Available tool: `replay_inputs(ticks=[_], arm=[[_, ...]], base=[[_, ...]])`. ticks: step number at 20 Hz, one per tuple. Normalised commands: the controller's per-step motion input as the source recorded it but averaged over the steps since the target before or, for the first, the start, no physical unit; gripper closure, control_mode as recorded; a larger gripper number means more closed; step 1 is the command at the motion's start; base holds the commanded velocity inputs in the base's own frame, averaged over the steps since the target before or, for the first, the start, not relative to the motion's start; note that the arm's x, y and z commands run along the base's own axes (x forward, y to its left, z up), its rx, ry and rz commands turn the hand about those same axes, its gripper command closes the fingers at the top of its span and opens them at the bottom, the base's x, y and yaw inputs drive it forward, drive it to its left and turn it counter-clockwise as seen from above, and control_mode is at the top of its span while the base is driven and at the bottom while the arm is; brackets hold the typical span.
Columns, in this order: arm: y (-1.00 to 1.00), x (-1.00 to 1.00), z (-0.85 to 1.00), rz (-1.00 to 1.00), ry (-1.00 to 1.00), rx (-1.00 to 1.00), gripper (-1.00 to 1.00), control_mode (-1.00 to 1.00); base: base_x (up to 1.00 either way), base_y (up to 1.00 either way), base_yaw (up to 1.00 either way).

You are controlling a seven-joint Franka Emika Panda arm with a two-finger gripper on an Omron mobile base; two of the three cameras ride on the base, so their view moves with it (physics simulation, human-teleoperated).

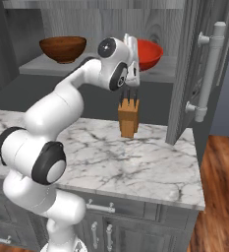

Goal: Open the cabinet. Pick the bowls from the counter and place them in the cabinet. Then close the cabinet.

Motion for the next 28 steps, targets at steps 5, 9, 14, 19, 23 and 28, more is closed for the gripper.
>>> replay_inputs(ticks=[5,9,14,19,23,28], arm=[[0.00,0.29,-0.08,0.02,-0.03,0.00,-1.00,-1.00],[-0.01,0.05,0.00,0.02,-0.20,0.00,-1.00,-1.00],[-0.02,-0.35,0.02,0.00,-0.04,0.00,-1.00,-1.00],[0.00,-0.93,0.22,0.00,0.06,0.03,-1.00,-1.00],[0.00,-0.97,0.37,0.00,0.00,0.03,-1.00,-1.00],[0.00,-0.99,0.22,0.00,0.00,0.04,-1.00,-1.00]], base=[[0.00,0.00,0.00],[0.00,0.00,0.00],[0.00,0.00,0.00],[0.00,0.00,0.00],[0.00,0.00,0.00],[0.00,0.00,0.00]])
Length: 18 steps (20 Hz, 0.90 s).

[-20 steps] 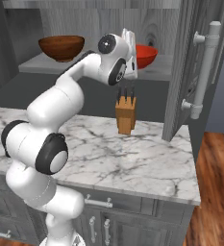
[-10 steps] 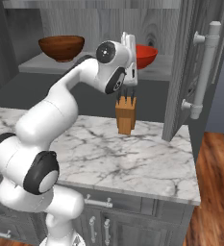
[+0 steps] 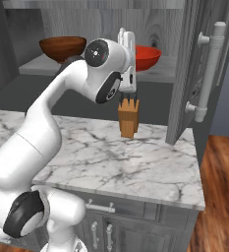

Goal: Open the cabinet. Pick the bowls from the counter and place them in the cabinet. Then close the cabinet.

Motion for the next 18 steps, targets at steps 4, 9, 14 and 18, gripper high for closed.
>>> replay_inputs(ticks=[4,9,14,18], arm=[[0.00,-1.00,0.15,0.00,0.00,0.03,-1.00,-1.00],[0.00,-1.00,0.26,0.00,0.01,0.02,-1.00,-1.00],[0.00,-1.00,0.13,0.00,0.03,0.00,-1.00,-1.00],[0.02,-0.90,0.01,0.00,0.00,0.00,-1.00,-1.00]], base=[[0.00,0.00,0.00],[0.00,0.00,0.00],[0.00,0.00,0.00],[0.00,0.00,0.00]])
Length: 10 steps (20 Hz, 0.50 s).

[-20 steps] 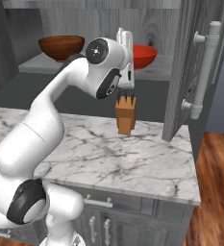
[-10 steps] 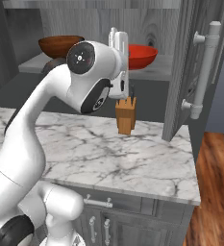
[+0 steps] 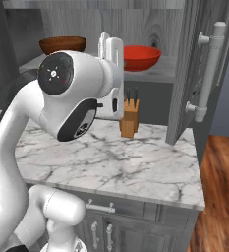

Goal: Open the cabinet. Pick the bowls from the counter and place them in the cabinet. Then close the cabinet.

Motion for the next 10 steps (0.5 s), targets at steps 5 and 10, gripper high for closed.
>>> replay_inputs(ticks=[5,10], arm=[[0.16,-0.56,0.00,0.00,0.00,0.00,-1.00,-1.00],[0.24,-0.41,0.00,0.00,0.00,0.00,-1.00,-1.00]], base=[[0.00,0.00,0.00],[0.00,0.00,0.00]])
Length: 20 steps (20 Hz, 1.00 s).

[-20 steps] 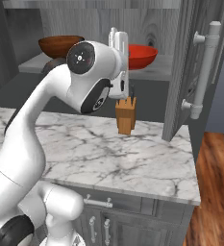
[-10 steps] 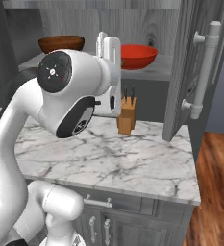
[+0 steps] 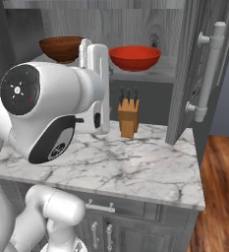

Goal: Open the cabinet. Pick the bowls from the counter and place them in the cabinet. Then close the cabinet.

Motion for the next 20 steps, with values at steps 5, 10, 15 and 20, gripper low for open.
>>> replay_inputs(ticks=[5,10,15,20], arm=[[0.19,-0.43,0.02,0.00,-0.02,0.00,-1.00,-1.00],[-0.28,-0.36,0.06,0.00,-0.09,0.06,-1.00,-1.00],[-0.59,-0.33,-0.02,0.00,-0.14,0.13,-1.00,-1.00],[-0.26,-0.24,-0.77,0.00,-0.10,0.04,-1.00,-1.00]], base=[[0.00,0.00,0.00],[0.00,0.00,0.00],[0.00,0.00,0.00],[0.00,0.00,0.00]])
